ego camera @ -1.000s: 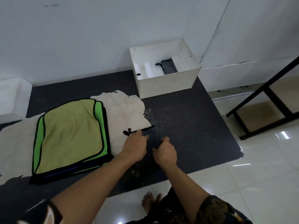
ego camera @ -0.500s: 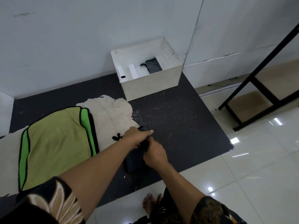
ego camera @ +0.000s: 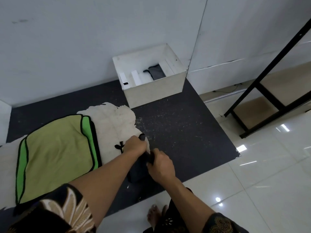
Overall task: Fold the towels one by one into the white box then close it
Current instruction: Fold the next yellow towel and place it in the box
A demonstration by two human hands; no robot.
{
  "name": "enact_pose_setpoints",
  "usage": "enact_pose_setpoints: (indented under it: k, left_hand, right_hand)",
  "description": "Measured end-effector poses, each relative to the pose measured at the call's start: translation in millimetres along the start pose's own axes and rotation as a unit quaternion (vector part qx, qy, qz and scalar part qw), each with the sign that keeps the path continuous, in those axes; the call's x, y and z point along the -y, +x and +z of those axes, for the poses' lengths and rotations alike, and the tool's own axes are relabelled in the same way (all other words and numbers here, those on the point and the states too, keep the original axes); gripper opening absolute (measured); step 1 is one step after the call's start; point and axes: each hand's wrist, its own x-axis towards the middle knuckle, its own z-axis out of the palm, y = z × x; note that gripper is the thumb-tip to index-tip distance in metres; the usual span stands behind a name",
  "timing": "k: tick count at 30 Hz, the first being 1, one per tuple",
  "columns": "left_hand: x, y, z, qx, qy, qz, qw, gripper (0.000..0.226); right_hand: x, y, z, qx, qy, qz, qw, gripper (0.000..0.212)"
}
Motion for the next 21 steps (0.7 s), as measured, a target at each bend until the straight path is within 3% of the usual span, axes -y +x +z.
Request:
enact_pose_setpoints:
  k: [3,9,14,21]
  left_hand:
    - [18,5,-10,0.041,-0.130,-0.007,0.991,0.025]
    - [38,0,-36,0.066,-0.263,-0.031,0.962,0.014]
    - [53,2,-49,0.067,-0.331,-0.071,0.938,0.017]
    - [62,6,-51,0.052,-0.366,-0.107,0.923,0.004]
  right_hand:
    - [0,-5,3,-0.008,-0.010,-0.001,1.000,0.021]
    - [5,-17,11,-0.086,-0.081,-0.072,0.990,0.017]
    - [10,-26,16,-0.080,-0.175,-0.169,0.967,0.033]
    - [6,-32,25,-0.043,-0.219,-0.211,0.952,0.036]
